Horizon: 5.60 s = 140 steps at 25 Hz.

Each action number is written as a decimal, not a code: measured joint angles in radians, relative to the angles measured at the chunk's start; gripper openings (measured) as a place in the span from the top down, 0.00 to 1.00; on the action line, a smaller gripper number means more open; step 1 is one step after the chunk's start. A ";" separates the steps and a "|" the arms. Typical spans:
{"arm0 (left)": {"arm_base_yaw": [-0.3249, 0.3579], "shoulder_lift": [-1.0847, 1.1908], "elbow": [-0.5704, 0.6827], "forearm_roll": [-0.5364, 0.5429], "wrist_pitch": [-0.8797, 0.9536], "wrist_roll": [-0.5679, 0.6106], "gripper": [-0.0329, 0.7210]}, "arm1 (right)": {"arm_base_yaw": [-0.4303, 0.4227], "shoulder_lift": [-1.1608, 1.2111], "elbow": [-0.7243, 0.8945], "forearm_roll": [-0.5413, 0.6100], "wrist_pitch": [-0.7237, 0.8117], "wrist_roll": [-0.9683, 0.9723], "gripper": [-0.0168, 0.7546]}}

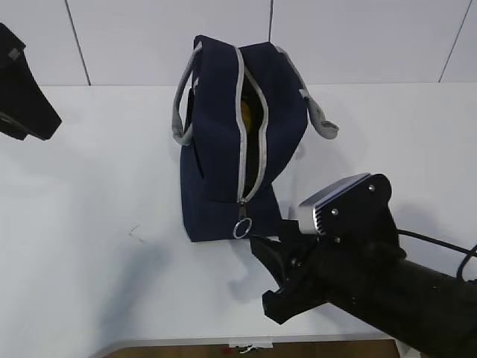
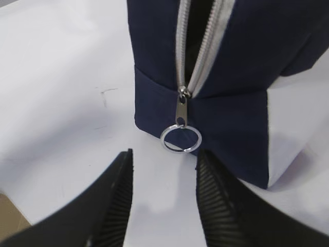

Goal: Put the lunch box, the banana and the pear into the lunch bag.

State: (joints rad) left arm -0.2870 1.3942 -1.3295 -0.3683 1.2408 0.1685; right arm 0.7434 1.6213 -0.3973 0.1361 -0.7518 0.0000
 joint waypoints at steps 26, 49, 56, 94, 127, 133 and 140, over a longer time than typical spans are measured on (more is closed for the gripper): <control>0.000 0.000 0.000 0.000 0.000 0.000 0.56 | 0.000 0.263 -0.170 0.004 -0.014 0.074 0.51; 0.000 0.000 0.000 0.000 0.000 0.000 0.56 | 0.002 0.295 -0.208 0.102 -0.014 0.076 0.51; 0.000 0.000 0.000 0.000 0.000 0.000 0.56 | 0.002 0.295 -0.208 0.120 -0.014 0.070 0.49; 0.000 0.000 0.000 0.000 0.000 -0.002 0.56 | 0.002 0.297 -0.208 0.033 -0.044 -0.013 0.48; 0.000 0.000 0.000 0.000 0.000 -0.002 0.61 | 0.002 0.243 -0.208 0.088 0.025 -0.010 0.96; 0.000 0.000 0.000 0.000 0.000 -0.002 0.61 | 0.002 0.089 -0.208 0.086 0.185 -0.010 0.96; 0.000 0.000 0.000 0.023 0.000 -0.002 0.62 | 0.002 -0.044 -0.216 0.086 0.380 -0.010 0.96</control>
State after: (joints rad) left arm -0.2870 1.3942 -1.3295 -0.3452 1.2408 0.1668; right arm 0.7452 1.5770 -0.6131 0.2223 -0.3719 -0.0102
